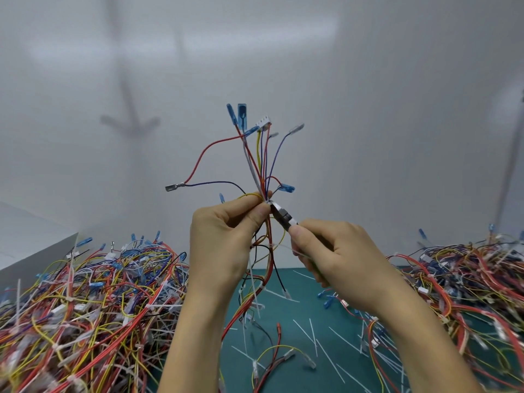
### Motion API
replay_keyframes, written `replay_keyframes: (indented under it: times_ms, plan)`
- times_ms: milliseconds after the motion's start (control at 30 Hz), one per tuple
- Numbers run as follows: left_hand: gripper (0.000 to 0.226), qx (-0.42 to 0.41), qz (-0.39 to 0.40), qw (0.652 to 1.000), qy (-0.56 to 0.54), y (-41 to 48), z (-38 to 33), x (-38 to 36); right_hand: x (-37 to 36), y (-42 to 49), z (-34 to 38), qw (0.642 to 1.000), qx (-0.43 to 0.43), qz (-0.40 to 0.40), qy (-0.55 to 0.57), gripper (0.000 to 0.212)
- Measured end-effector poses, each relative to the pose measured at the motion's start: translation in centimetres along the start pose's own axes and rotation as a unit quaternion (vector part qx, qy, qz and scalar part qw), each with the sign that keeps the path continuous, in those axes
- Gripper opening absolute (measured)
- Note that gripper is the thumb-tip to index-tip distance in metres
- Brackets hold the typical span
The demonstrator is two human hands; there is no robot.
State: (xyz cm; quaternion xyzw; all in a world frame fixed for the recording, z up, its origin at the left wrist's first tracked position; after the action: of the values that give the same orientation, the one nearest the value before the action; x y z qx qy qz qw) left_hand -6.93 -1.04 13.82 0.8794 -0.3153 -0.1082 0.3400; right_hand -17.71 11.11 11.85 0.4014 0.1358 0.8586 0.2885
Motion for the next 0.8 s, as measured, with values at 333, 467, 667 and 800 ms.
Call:
replay_keyframes:
  times_ms: [333, 467, 667, 800]
  plan:
    - [0.020, 0.055, -0.004, 0.997, -0.054, 0.0, 1.4, 1.0, 1.6, 0.0, -0.4, 0.992, -0.013, -0.062, 0.113, 0.040]
    - [0.020, 0.069, -0.007, 0.996, -0.056, -0.1, 1.6, 1.3, 1.9, -0.1, -0.3, 0.988, -0.015, -0.077, 0.130, 0.041]
    - [0.017, 0.079, -0.017, 0.995, -0.053, -0.1, 1.8, 1.9, 2.1, -0.1, -0.3, 0.989, -0.010, -0.093, 0.116, 0.039]
    - [0.015, 0.086, -0.035, 0.994, -0.061, -0.1, 2.0, 2.3, 2.6, -0.2, -0.4, 0.986, -0.006, -0.117, 0.121, 0.039]
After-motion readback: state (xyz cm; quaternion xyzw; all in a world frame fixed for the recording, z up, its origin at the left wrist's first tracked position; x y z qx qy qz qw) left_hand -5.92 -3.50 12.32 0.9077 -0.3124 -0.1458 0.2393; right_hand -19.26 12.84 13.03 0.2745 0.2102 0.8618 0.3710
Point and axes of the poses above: each hand's wrist, its own y-axis towards the middle knuckle, its own x-axis out of the back of the hand, z = x × y, the point moved 9 cm from there along y, towards the middle knuckle, and after that the axes turned 6 degrees about z, right-handed, at the moved point
